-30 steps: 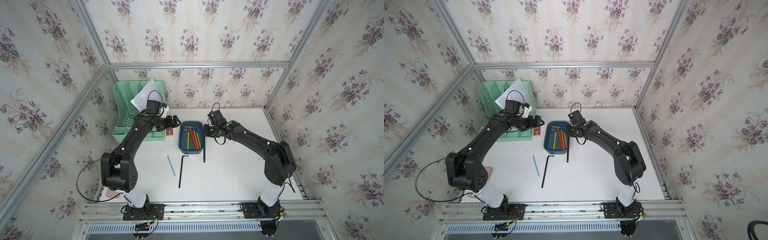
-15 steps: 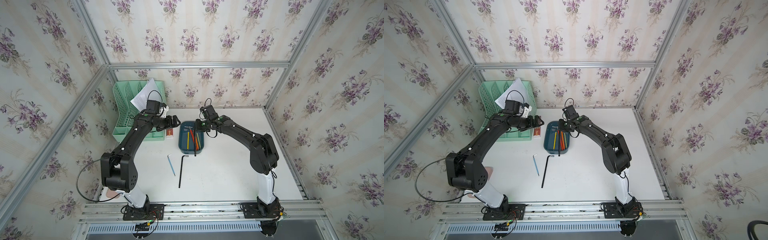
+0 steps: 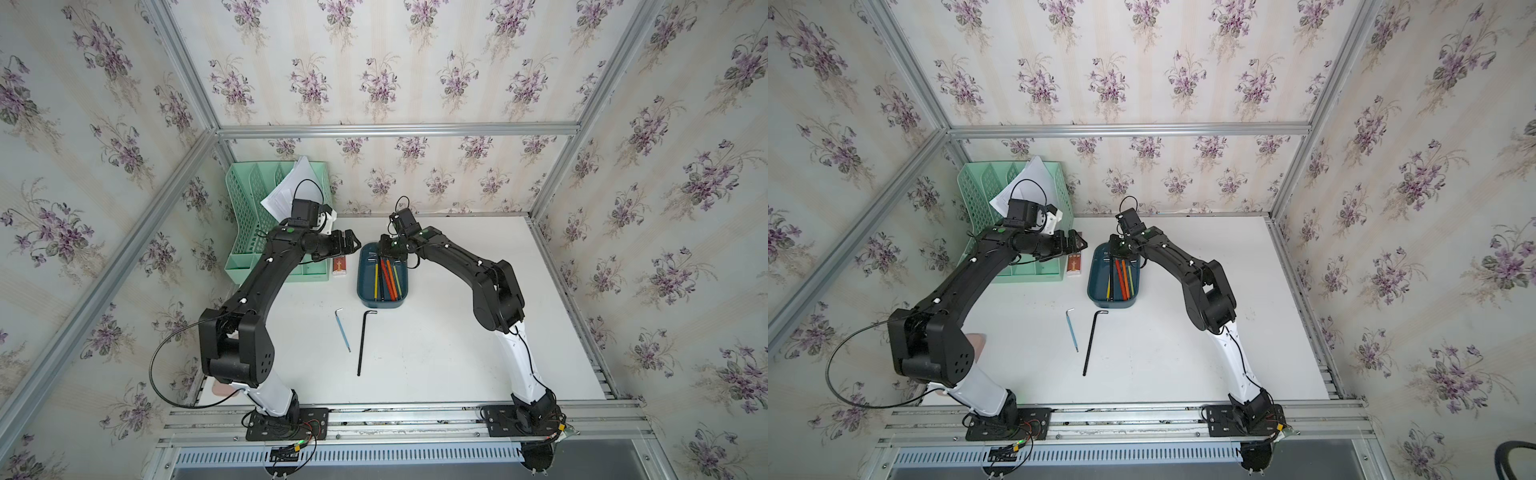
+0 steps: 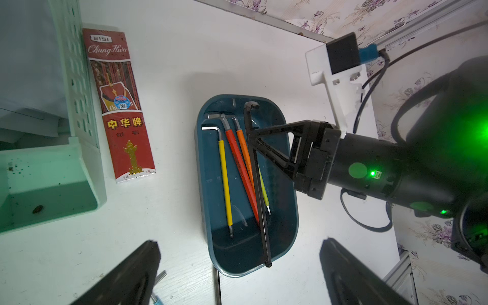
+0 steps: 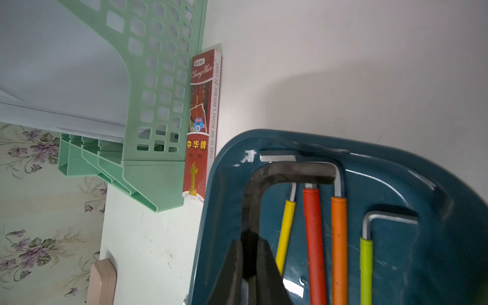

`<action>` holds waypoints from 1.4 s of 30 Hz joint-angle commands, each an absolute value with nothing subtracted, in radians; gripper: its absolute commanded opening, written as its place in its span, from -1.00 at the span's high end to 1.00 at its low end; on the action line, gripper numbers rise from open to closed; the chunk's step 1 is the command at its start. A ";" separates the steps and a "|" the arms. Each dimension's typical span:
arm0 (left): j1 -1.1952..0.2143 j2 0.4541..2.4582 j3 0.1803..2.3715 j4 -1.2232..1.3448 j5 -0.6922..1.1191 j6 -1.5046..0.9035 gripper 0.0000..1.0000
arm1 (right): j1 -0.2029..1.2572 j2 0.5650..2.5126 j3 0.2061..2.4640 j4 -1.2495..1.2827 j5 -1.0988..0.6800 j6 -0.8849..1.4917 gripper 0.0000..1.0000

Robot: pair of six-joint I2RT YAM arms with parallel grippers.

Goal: Put the hex key on the desktop into the storage box
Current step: Place the Allen key in the storage box, then adjust the Allen key at the center of the board.

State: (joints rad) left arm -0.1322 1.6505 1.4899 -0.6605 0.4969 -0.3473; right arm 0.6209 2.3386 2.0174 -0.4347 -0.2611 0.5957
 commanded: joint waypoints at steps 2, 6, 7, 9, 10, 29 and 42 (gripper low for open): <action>-0.130 1.647 1.497 -0.660 0.491 -0.336 -0.99 | 0.618 2.344 2.029 -0.431 -0.244 0.574 1.00; -0.129 1.647 1.496 -0.661 0.491 -0.336 -0.98 | 0.617 2.336 2.059 -0.444 -0.216 0.530 1.00; -0.129 1.646 1.497 -0.661 0.490 -0.335 -0.99 | 0.616 2.338 2.072 -0.453 -0.208 0.517 1.00; -0.129 1.644 1.496 -0.661 0.489 -0.336 -0.99 | 0.613 2.346 2.101 -0.482 -0.191 0.485 1.00; -0.129 1.645 1.496 -0.661 0.487 -0.336 -0.98 | 0.612 2.352 2.113 -0.494 -0.188 0.474 1.00; -0.129 1.643 1.495 -0.660 0.491 -0.338 -0.98 | 0.648 2.386 2.060 -0.517 -0.243 0.425 0.79; -0.129 1.641 1.497 -0.664 0.484 -0.333 -0.98 | 0.649 2.179 1.993 -0.535 -0.136 0.436 -0.18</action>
